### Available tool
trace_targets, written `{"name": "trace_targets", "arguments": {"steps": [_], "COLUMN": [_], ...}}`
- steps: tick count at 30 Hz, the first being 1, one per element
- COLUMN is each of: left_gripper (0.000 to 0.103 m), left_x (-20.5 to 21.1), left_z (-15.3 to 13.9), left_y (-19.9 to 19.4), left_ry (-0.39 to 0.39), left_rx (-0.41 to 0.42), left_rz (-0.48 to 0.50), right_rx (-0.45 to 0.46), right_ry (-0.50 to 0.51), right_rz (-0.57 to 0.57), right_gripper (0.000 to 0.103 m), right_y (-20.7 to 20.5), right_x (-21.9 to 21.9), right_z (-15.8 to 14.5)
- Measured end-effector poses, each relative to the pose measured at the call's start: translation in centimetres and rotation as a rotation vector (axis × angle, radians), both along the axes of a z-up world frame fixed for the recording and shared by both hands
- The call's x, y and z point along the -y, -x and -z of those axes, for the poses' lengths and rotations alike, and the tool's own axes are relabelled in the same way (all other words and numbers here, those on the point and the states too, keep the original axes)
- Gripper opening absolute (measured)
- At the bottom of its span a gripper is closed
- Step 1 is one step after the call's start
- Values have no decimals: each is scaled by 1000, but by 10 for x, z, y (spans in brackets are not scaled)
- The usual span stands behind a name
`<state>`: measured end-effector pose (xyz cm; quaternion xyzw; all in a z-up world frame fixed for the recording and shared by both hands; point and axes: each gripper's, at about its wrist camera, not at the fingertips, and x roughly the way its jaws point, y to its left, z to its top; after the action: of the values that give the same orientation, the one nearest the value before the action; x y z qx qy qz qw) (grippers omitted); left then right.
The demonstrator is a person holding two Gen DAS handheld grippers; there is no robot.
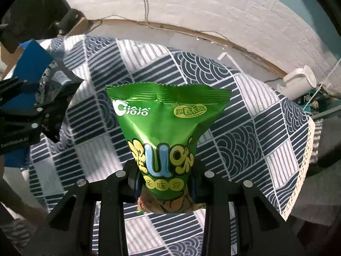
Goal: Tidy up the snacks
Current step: 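Lift the black bag and green peanut bag and carry both over the box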
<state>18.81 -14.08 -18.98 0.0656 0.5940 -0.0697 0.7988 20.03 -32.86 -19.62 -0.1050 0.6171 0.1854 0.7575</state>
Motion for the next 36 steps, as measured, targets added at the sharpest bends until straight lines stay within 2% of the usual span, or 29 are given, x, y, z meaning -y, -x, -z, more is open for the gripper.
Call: {"name": "trace_targets", "arguments": {"steps": [9, 20, 24, 30, 36], "left_gripper": [64, 64, 64, 64, 64], "left_x": [-33, -89, -113, -157, -198], "left_z": [-48, -95, -106, -116, -112], "left_y": [41, 88, 106, 123, 137], "left_ry": [-19, -5, -23, 2, 2], "left_rx": [82, 156, 190, 213, 226], "left_rz": [30, 6, -9, -70, -133], "right_rx": [55, 117, 129, 146, 140], "right_ry": [-28, -94, -109, -138, -156], "right_rz": [-20, -92, -126, -183, -247], "right_gripper": [32, 32, 32, 32, 32], "right_y": [23, 56, 69, 85, 98], "right_x": [-28, -77, -97, -132, -173], "right_z": [-40, -84, -95, -112, -119]}}
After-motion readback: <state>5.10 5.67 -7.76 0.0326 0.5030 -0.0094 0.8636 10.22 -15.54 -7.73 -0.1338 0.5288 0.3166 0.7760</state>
